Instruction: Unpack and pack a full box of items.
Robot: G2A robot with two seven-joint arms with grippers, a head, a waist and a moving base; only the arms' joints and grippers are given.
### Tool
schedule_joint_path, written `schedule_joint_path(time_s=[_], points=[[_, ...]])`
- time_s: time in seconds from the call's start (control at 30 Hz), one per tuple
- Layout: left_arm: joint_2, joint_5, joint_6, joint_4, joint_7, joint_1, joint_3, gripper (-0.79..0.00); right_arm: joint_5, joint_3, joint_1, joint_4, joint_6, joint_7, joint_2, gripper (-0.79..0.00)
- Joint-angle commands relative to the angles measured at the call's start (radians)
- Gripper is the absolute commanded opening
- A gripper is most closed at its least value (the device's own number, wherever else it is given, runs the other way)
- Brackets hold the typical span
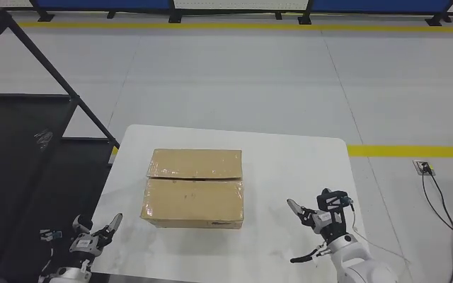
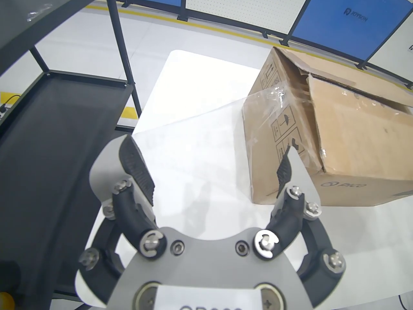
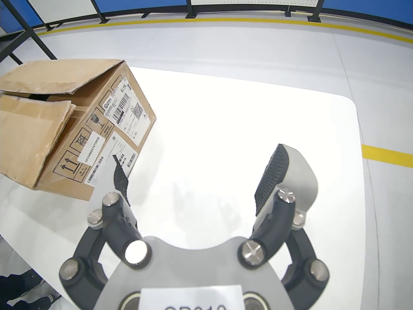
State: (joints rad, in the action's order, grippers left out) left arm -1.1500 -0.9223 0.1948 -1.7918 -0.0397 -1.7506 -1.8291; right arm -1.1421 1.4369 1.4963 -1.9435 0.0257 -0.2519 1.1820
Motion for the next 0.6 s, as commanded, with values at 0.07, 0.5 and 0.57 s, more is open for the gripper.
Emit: schedule_joint_path(time_s=[0.07,0.5,0.57], points=[[-0.001,-0.002,-0.011,0.0,0.009,0.014,0.008,0.0,0.045,-0.002,0.002,0.006,0.023,0.017,0.002,0.0],[-0.01,-0.012,-0.204,0.025,0.108,0.245,0.08,0.0,0.2,-0.055,-0.083,0.051,0.04,0.079,0.021,0.0],[-0.012,-0.019,-0.219,0.043,0.12,0.273,0.096,0.0,0.271,-0.052,-0.087,0.057,0.05,0.086,0.025,0.0]])
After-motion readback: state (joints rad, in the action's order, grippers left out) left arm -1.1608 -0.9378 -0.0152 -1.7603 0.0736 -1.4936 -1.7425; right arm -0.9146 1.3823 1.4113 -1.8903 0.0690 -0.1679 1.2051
